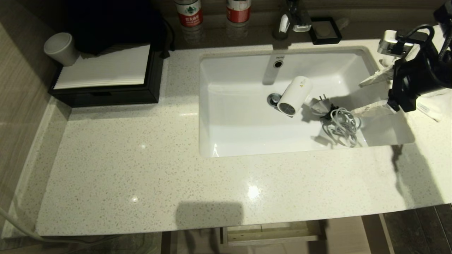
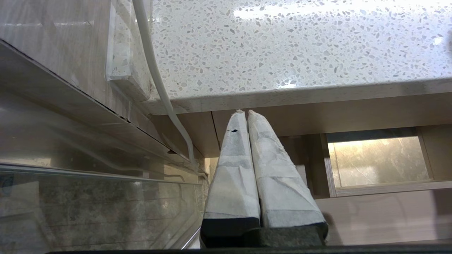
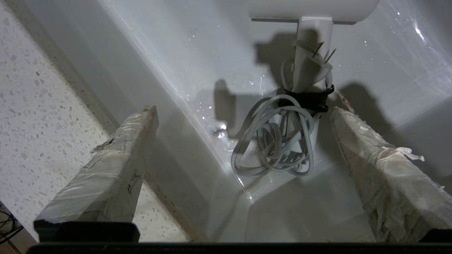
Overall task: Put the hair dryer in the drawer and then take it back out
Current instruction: Pick up the hairdryer
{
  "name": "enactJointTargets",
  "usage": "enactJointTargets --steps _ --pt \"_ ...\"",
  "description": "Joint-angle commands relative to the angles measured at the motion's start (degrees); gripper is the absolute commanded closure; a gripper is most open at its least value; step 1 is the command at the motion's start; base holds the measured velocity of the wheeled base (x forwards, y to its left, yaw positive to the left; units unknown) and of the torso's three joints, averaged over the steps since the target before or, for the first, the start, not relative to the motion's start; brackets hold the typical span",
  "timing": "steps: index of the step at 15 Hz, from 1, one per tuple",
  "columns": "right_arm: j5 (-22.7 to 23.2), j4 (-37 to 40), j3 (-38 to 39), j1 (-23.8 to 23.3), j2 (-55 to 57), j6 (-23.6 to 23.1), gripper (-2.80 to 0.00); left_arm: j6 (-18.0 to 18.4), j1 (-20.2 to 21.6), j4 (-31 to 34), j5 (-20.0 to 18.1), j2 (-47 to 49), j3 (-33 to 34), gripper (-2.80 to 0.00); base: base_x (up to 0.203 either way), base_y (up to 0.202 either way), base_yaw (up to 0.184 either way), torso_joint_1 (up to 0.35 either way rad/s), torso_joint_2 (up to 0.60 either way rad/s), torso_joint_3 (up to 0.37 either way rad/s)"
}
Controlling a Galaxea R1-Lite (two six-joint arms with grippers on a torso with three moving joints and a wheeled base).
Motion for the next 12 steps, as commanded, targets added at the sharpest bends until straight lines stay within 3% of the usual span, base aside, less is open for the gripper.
enactJointTargets --steps 1,5,7,10,12 --pt "-1.85 -0.05 0.04 1.83 1.50 -0.02 -2.80 -0.02 0.07 -0.02 0.01 -0.01 0.09 0.00 0.000 0.000 0.000 0.000 0.00 0.000" --pt "-4.57 -8.42 0.04 5.03 4.35 3.33 -2.80 -0.02 0.07 -0.02 0.01 -0.01 0.09 0.00 0.000 0.000 0.000 0.000 0.00 0.000" --pt "-9.29 -11.95 0.04 6.16 5.74 4.71 -2.80 -0.02 0.07 -0.02 0.01 -0.01 0.07 0.00 0.000 0.000 0.000 0.000 0.00 0.000" --pt "-10.84 -12.85 0.04 6.29 6.77 4.46 -2.80 -0.02 0.07 -0.02 0.01 -0.01 0.05 0.00 0.000 0.000 0.000 0.000 0.00 0.000" --pt "-14.49 -13.20 0.04 6.37 7.58 4.59 -2.80 -0.01 0.07 -0.02 0.01 -0.01 0.02 0.00 0.000 0.000 0.000 0.000 0.00 0.000"
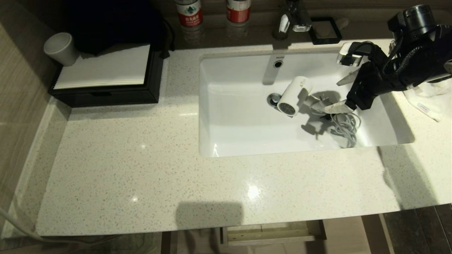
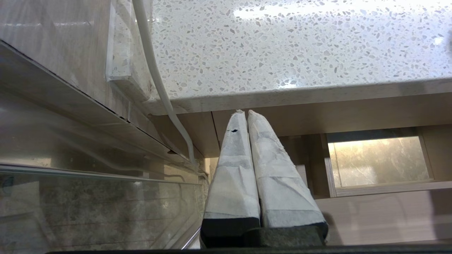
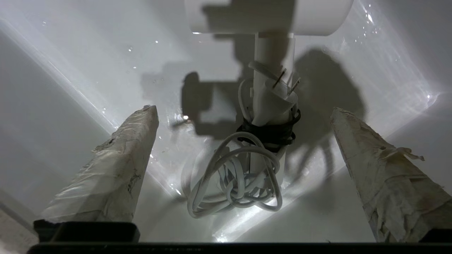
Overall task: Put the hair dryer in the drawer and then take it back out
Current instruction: Pick up the hairdryer
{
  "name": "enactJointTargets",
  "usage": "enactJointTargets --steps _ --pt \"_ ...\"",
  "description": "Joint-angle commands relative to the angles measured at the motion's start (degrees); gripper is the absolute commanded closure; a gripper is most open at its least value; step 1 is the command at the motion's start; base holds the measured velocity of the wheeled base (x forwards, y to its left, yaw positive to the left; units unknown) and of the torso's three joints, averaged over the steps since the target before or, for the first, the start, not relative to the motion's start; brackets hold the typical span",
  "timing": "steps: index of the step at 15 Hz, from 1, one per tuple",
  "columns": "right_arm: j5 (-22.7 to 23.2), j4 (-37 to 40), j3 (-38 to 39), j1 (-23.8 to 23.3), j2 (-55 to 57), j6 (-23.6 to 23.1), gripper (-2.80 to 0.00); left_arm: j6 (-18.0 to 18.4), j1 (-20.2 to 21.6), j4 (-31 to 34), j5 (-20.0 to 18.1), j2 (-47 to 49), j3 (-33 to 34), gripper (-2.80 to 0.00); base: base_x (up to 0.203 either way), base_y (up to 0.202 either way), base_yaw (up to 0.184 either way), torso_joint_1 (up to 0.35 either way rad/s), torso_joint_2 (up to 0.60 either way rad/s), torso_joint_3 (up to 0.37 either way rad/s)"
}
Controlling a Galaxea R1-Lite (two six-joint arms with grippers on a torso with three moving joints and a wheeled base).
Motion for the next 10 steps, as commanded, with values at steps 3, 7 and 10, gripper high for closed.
enactJointTargets --steps 3,7,10 --pt "-3.52 0.20 -0.02 0.18 1.73 -0.22 -2.80 -0.04 -0.02 0.00 0.03 0.00 0.09 0.00 0.000 0.000 0.000 0.000 0.00 0.000" --pt "-4.89 0.30 -0.02 1.09 3.87 1.63 -2.80 -0.04 -0.02 0.00 0.03 0.00 0.00 0.00 0.000 0.000 0.000 0.000 0.00 0.000" --pt "-4.86 0.21 0.05 3.17 5.31 8.40 -2.80 0.05 -0.02 0.00 0.03 0.00 0.00 0.00 0.000 0.000 0.000 0.000 0.00 0.000"
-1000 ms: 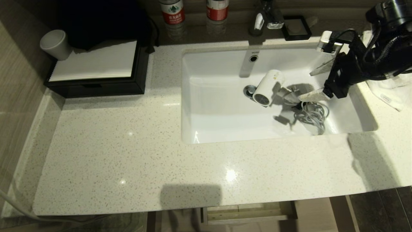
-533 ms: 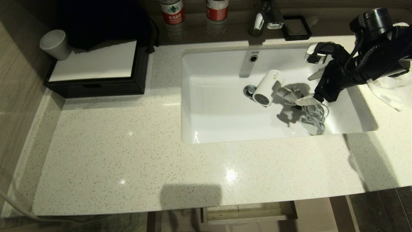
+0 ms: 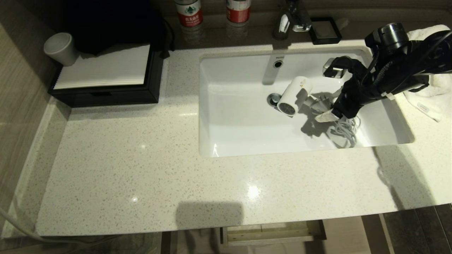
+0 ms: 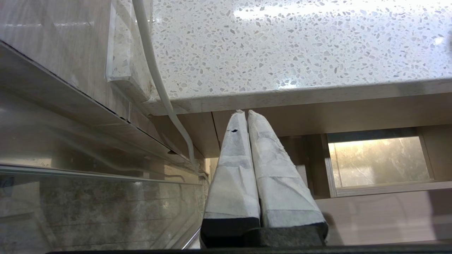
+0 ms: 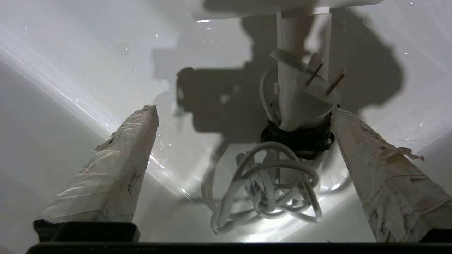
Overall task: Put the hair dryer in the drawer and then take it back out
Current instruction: Pick up the hairdryer
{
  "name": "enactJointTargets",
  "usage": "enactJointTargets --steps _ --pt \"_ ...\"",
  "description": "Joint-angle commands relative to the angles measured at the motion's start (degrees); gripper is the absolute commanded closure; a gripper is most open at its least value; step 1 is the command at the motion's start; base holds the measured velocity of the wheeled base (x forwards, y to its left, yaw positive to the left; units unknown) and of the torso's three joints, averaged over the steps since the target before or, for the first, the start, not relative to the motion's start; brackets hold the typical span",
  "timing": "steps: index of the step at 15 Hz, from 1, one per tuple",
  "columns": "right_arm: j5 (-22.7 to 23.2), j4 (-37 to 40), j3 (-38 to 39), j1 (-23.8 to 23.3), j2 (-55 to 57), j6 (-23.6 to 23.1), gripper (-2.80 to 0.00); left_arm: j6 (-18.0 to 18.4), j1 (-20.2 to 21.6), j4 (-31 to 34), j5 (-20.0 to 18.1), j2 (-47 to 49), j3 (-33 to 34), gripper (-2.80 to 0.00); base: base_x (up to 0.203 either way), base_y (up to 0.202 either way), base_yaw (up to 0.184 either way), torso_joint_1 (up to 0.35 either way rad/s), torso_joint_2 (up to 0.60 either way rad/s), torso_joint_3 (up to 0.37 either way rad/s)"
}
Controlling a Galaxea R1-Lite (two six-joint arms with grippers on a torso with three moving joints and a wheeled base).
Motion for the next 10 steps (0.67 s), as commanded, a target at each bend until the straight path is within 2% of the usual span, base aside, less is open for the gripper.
enactJointTargets --steps 1,7,10 --pt "0.15 -0.19 0.01 1.79 1.69 2.75 -2.80 -0.08 -0.02 -0.01 0.01 0.00 0.03 0.00 0.000 0.000 0.000 0.000 0.00 0.000" --pt "0.20 -5.63 -0.02 2.40 4.78 1.73 -2.80 -0.08 -0.02 -0.01 0.01 0.00 0.10 0.00 0.000 0.000 0.000 0.000 0.00 0.000" --pt "0.02 -7.03 -0.02 2.30 4.78 -2.58 -2.80 -0.08 -0.02 -0.01 0.01 0.00 0.03 0.00 0.000 0.000 0.000 0.000 0.00 0.000"
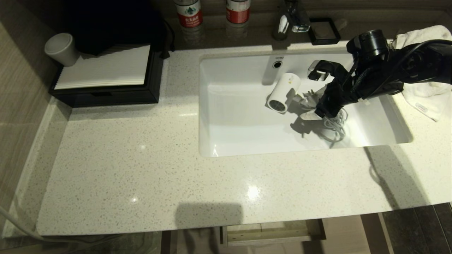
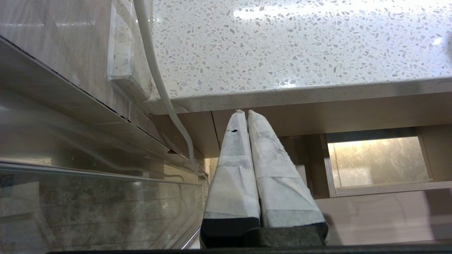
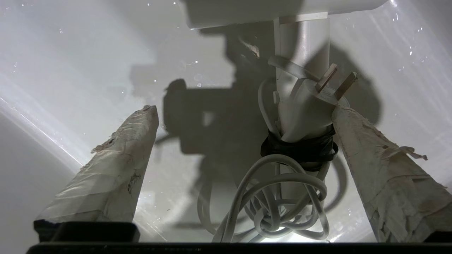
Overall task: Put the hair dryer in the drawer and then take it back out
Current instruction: Pick up the hairdryer
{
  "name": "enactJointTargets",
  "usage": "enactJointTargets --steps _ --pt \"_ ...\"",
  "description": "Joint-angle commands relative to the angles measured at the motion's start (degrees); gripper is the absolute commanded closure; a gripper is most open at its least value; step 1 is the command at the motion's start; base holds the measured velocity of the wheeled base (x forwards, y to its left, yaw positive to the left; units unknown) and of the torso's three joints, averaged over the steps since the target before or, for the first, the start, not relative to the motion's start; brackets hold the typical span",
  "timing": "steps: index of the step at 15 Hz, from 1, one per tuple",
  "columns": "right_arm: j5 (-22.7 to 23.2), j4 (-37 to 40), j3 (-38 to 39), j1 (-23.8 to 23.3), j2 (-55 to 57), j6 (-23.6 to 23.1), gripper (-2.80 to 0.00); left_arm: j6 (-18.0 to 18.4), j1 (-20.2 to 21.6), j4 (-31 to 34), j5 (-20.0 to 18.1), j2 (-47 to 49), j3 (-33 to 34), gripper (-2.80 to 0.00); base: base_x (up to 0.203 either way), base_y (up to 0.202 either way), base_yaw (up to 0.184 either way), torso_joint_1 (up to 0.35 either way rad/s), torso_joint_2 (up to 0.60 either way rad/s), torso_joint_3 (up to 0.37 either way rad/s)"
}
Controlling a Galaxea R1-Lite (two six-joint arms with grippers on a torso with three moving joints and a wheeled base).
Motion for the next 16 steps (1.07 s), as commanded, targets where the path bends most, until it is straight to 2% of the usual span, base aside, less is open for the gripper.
enactJointTargets --steps 1,6,9,12,16 --pt "0.03 -0.38 0.02 -0.39 -0.01 -2.67 -2.80 -0.02 -0.02 -0.01 0.01 -0.02 0.03 0.00 0.000 0.000 0.000 0.000 0.00 0.000" --pt "0.32 -3.57 0.02 -0.40 -0.99 -3.47 -2.80 -0.02 -0.02 -0.01 0.01 -0.02 0.07 0.00 0.000 0.000 0.000 0.000 0.00 0.000" --pt "3.23 -6.66 0.02 -0.42 -1.32 -5.09 -2.80 -0.02 -0.02 -0.01 0.01 -0.02 0.00 0.00 0.000 0.000 0.000 0.000 0.00 0.000" --pt "3.54 -6.87 0.02 -0.39 -0.98 -5.22 -2.80 -0.02 -0.02 -0.01 0.01 -0.02 0.00 0.00 0.000 0.000 0.000 0.000 0.00 0.000" --pt "3.38 -6.91 0.02 -0.40 -0.38 -8.53 -2.80 -0.02 -0.02 -0.01 0.01 -0.02 0.09 0.00 0.000 0.000 0.000 0.000 0.00 0.000"
